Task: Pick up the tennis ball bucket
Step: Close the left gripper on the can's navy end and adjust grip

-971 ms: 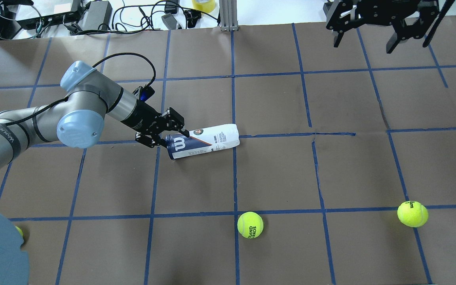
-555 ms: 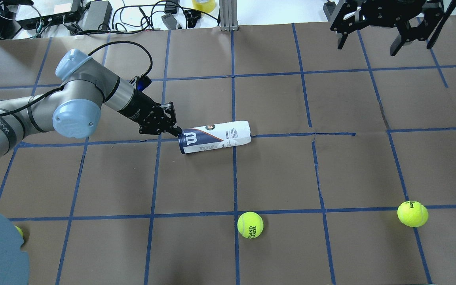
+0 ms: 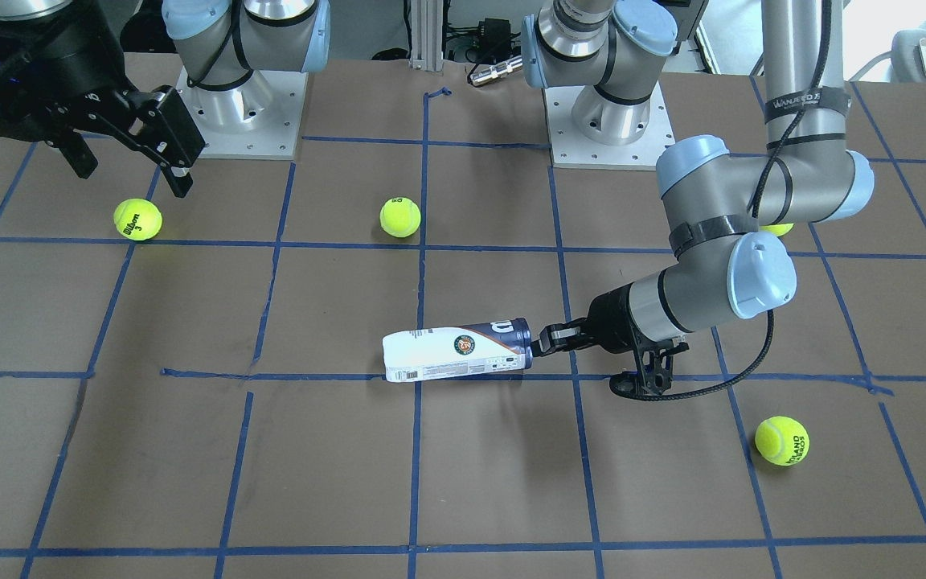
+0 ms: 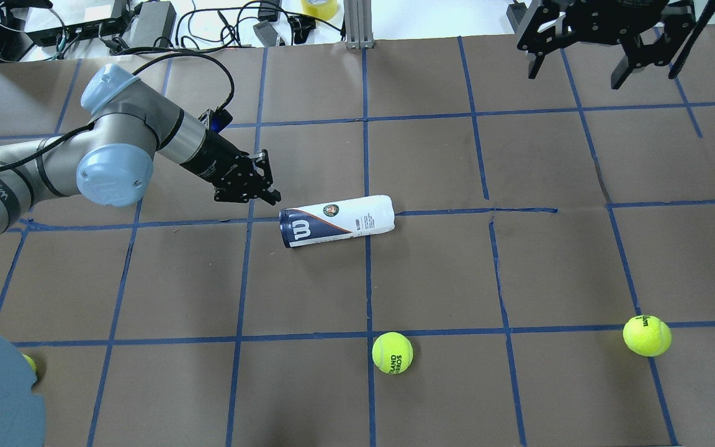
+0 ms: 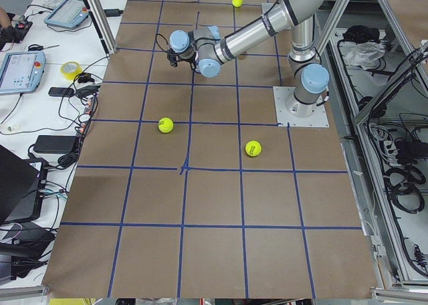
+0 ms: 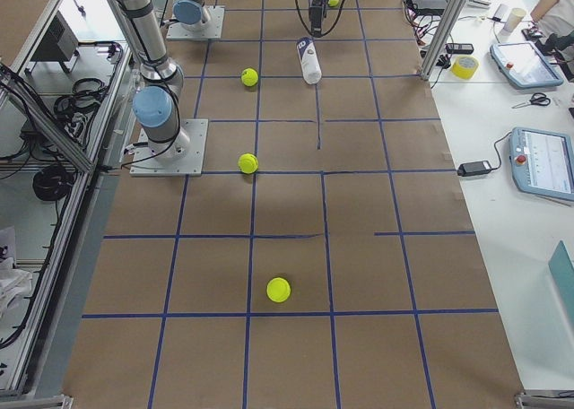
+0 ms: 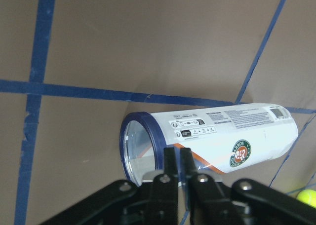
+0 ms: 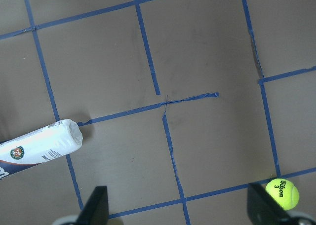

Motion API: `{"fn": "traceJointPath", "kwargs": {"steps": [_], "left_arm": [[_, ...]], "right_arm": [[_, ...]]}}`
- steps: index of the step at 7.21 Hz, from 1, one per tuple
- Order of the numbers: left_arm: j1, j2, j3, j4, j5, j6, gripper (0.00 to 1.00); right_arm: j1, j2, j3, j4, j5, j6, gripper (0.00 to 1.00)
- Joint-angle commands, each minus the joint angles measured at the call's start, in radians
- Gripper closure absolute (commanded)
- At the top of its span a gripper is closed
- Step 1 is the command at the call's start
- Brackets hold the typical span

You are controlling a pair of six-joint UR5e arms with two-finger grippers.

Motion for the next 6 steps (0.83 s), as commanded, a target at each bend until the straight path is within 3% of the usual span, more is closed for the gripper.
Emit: {"fn": "traceJointPath", "kwargs": {"steps": [1,6], "left_arm": [[-0.002,-0.004,0.006,-0.013,0.001,-0.002,0.00],[-0.076,-0.036,-0.029,-0.005,-0.011,-0.058,0.00]], "right_arm": [[0.001,0.000,0.011,-0.001,0.000,0.000,0.00],[-0.001,-0.006,0.025,0.000,0.000,-0.002,0.00]]}}
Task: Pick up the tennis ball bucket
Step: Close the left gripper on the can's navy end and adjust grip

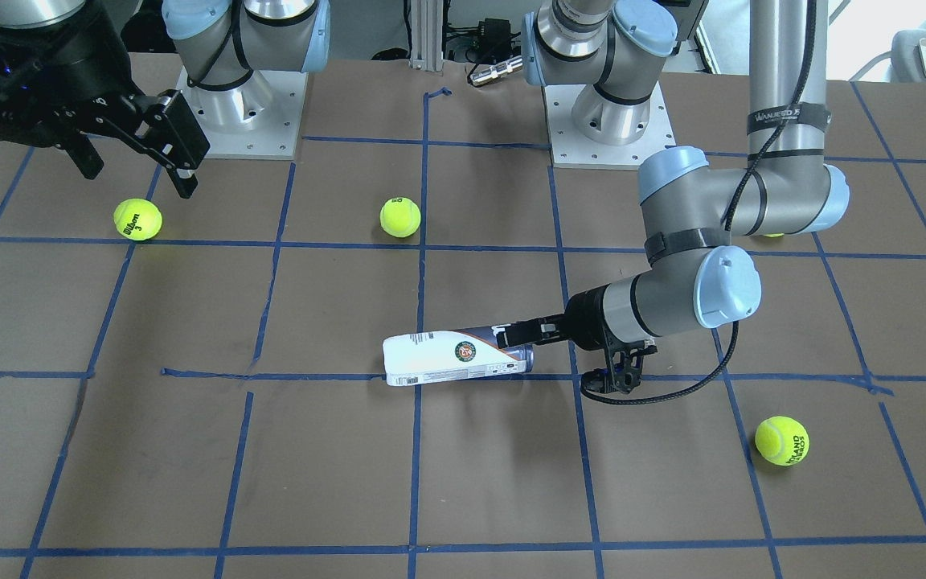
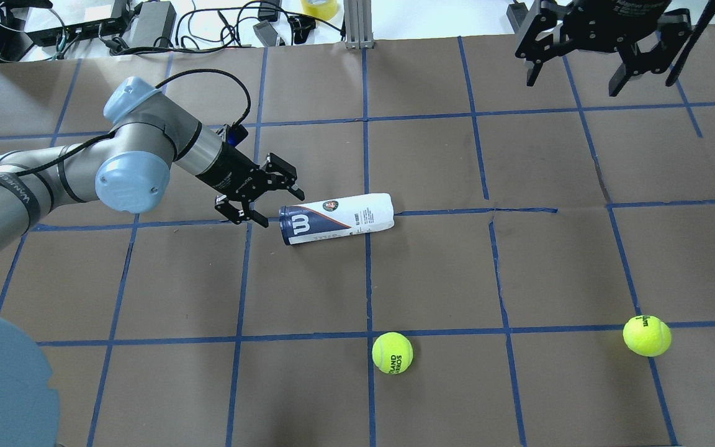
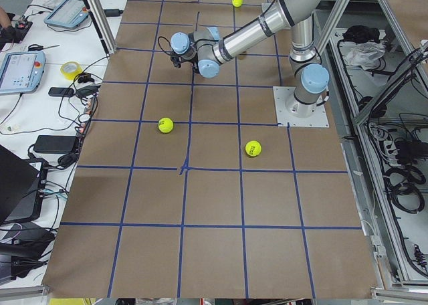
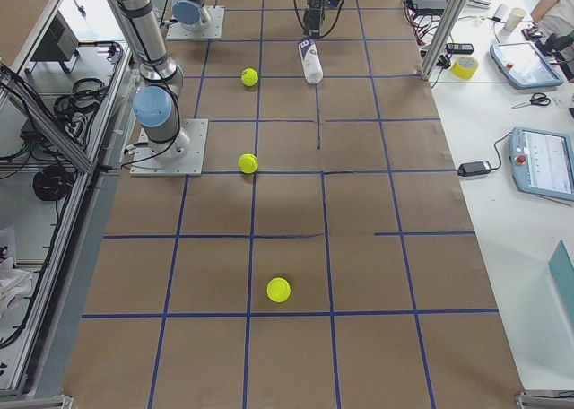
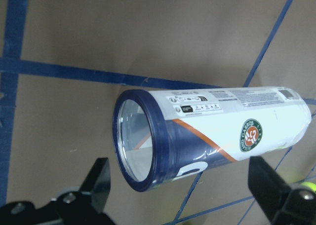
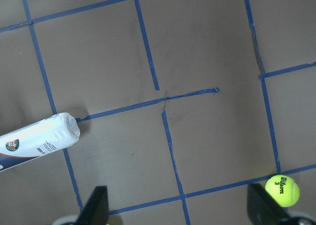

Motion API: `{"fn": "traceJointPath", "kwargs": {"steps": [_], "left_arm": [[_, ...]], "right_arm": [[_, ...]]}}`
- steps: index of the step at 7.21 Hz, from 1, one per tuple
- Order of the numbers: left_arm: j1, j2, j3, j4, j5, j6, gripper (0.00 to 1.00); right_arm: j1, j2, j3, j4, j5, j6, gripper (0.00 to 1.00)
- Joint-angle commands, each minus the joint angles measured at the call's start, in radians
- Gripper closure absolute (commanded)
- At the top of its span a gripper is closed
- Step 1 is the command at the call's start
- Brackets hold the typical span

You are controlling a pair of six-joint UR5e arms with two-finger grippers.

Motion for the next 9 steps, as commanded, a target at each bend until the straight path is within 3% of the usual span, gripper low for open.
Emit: {"fn": "traceJointPath", "kwargs": {"steps": [1,9], "left_arm": [[-0.044,-0.016,-0.003,0.007,0.000,-0.033,0.00],[-0.049,-0.033,0.017,0.035,0.014,-0.027,0.00]], "right_arm": [[0.000,-0.001,0.005,0.000,0.000,-0.003,0.00],[0.000,0.000,0.005,0.000,0.000,-0.003,0.00]]}}
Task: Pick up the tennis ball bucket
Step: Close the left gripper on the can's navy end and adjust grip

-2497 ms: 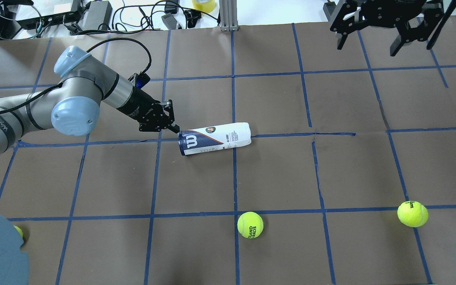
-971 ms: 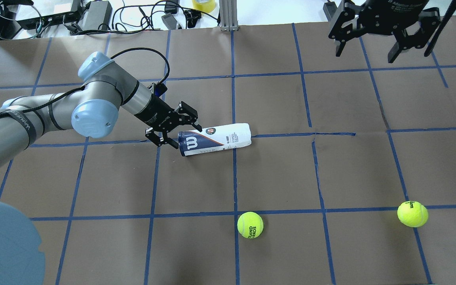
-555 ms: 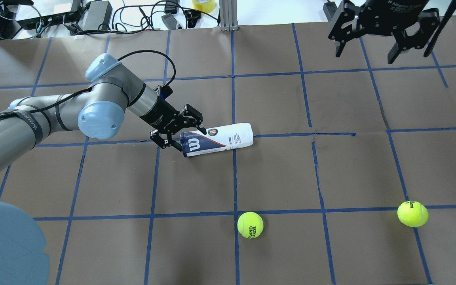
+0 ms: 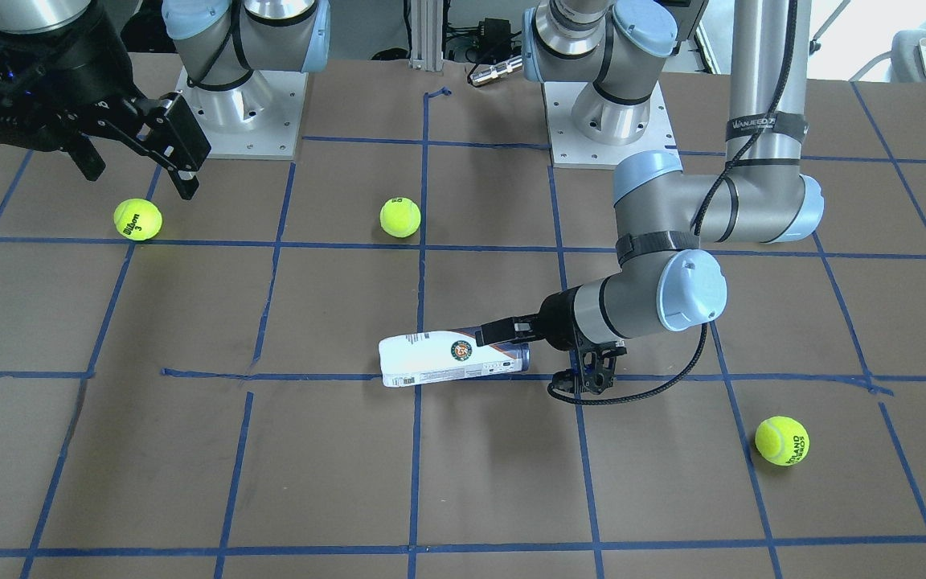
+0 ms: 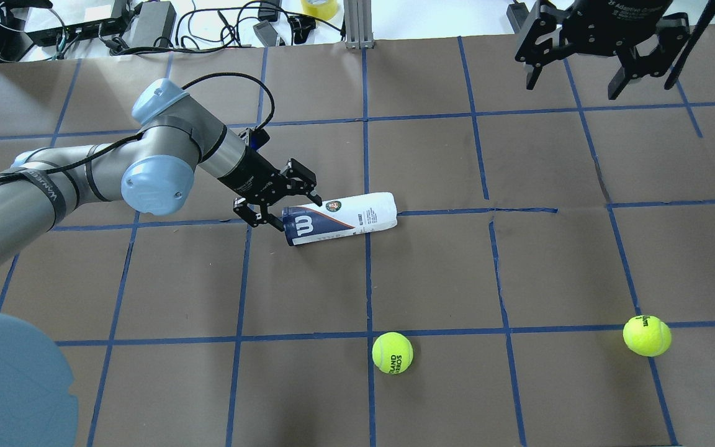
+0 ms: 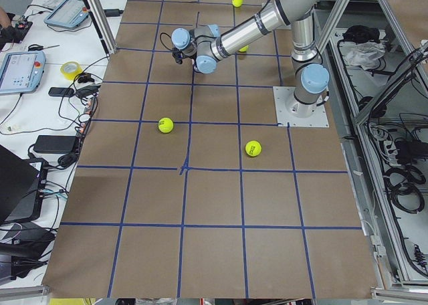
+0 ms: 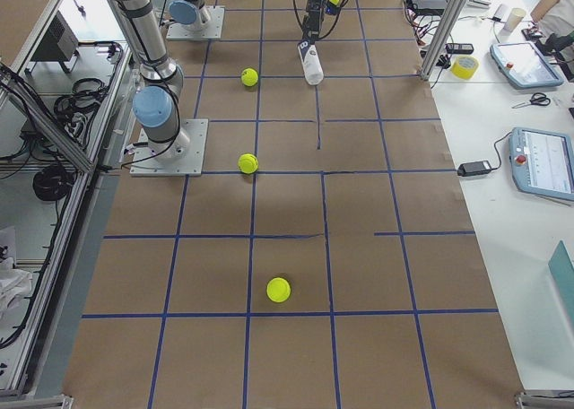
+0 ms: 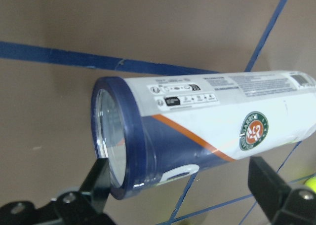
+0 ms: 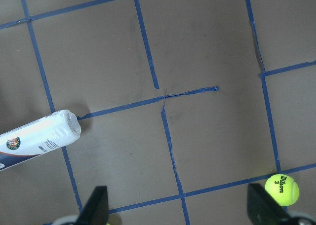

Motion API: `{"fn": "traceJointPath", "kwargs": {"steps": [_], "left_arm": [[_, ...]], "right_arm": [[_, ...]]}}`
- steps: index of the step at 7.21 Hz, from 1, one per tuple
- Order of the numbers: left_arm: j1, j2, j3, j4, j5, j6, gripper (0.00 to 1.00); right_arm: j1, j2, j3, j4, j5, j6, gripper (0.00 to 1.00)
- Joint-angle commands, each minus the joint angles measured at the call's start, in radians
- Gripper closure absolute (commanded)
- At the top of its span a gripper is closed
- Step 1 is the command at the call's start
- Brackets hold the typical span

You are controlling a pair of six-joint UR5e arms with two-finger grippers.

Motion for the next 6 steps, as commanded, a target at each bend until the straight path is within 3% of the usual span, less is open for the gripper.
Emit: {"fn": "traceJointPath", "kwargs": {"steps": [1,6], "left_arm": [[0.000,-0.013,0.008,0.026,0.001,-0.004,0.00],[-0.008,-0.022,0.001,0.032,-0.004,-0.032,0.03]], "right_arm": [[0.001,-0.001,0.000,0.000,0.000,0.000,0.00],[-0.001,-0.003,0.014,0.000,0.000,0.000,0.00]]}}
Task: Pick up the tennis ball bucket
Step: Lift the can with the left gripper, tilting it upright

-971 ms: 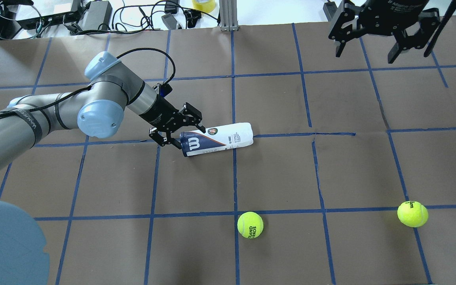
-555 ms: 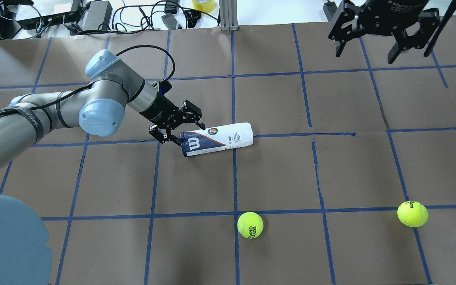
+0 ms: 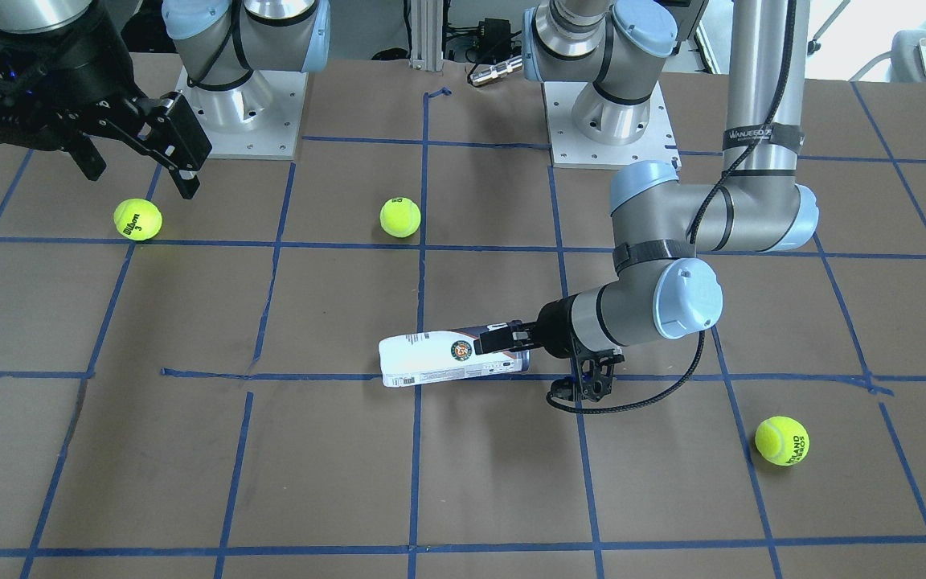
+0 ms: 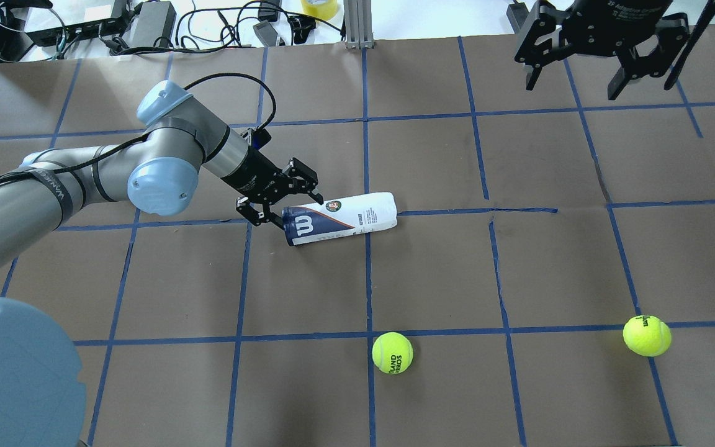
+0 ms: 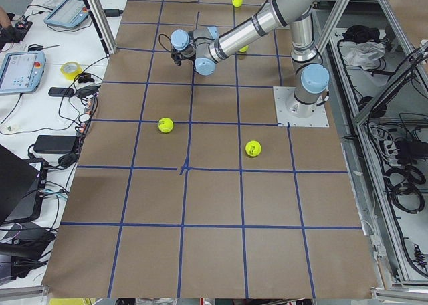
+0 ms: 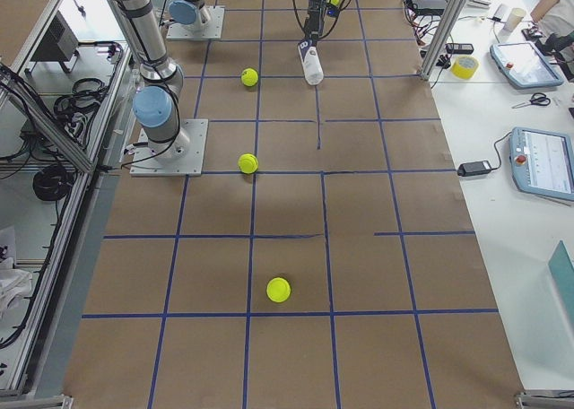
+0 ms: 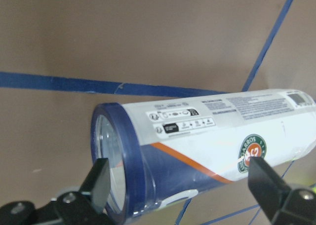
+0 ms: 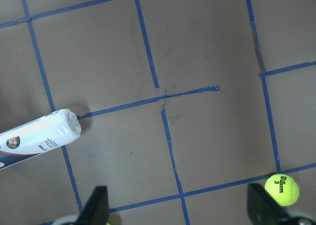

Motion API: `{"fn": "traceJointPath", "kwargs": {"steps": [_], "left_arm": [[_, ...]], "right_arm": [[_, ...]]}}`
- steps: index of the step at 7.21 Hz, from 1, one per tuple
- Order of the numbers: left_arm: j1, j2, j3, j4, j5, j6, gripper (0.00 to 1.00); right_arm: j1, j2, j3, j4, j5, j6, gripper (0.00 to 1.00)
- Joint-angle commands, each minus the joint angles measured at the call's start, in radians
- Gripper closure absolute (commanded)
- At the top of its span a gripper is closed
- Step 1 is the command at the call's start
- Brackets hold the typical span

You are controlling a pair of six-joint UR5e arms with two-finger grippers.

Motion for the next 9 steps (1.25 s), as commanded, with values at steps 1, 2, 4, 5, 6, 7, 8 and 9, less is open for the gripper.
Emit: {"fn": "traceJointPath", "kwargs": {"steps": [1,2,4,5,6,7,8,9], "left_arm": [[-0.003,-0.001,0.002,0.004,-0.009,-0.008,0.03],[-0.005,-0.001,0.001,0.004,-0.012,-0.008,0.03],[-0.006,-0.005,-0.001,0.000,-0.011,-0.005,0.36],[-0.006,-0.003,0.001,0.003,-0.012,-0.007,0.96],[-0.006,-0.003,0.002,0.003,-0.012,-0.007,1.00],[-0.005,0.000,0.005,0.003,-0.004,-0.007,1.00],[-0.005,0.005,0.007,0.000,0.000,-0.008,1.00],[-0.003,0.009,0.025,-0.013,0.003,-0.008,1.00]], "right_arm": [[-0.001,-0.004,0.014,0.000,0.000,0.002,0.00],[-0.001,-0.007,0.017,0.000,0.000,0.002,0.00],[-0.001,-0.009,0.020,-0.002,0.000,0.002,0.00],[-0.004,-0.007,0.020,0.000,0.000,0.004,0.00],[-0.003,-0.009,0.020,0.000,0.000,0.004,0.00],[-0.003,-0.009,0.020,0.000,0.000,0.004,0.00],[-0.003,-0.009,0.020,-0.002,0.000,0.004,0.00],[-0.003,-0.009,0.020,0.000,0.000,0.004,0.00]]}}
